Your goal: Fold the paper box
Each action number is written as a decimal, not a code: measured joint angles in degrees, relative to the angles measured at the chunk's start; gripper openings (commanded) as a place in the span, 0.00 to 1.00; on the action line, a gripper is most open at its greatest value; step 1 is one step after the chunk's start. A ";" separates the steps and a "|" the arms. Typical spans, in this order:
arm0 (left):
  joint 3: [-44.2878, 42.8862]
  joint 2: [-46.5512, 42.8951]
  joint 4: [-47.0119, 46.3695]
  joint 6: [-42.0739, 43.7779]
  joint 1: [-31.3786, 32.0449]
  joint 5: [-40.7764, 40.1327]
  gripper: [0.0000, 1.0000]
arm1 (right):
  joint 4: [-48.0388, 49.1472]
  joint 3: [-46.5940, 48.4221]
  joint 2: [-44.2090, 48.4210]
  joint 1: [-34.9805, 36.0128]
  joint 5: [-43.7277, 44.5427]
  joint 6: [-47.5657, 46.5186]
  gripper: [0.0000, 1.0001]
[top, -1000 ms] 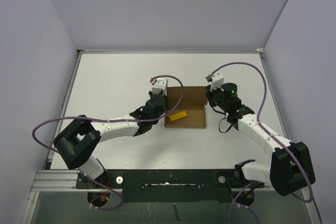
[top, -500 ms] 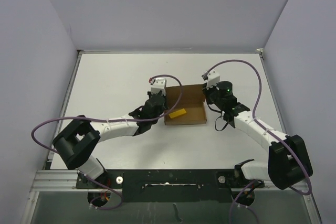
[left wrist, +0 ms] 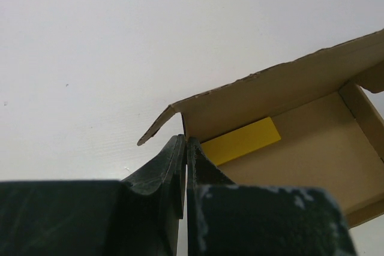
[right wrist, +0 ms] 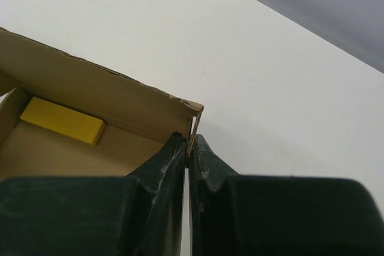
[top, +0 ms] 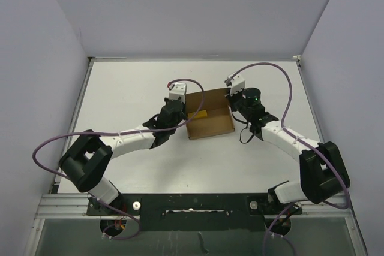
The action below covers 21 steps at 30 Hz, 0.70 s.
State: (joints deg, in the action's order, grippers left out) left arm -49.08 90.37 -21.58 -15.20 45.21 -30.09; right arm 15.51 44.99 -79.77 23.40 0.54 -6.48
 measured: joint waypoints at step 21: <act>0.09 0.52 -1.07 -0.74 -0.50 0.74 0.00 | 0.66 -0.68 -1.75 0.24 0.90 5.29 0.04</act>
State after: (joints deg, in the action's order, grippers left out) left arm -48.99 90.89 -22.65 -15.94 44.71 -29.34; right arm 16.16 44.31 -81.52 23.64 1.43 -1.19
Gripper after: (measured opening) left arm 0.010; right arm 0.053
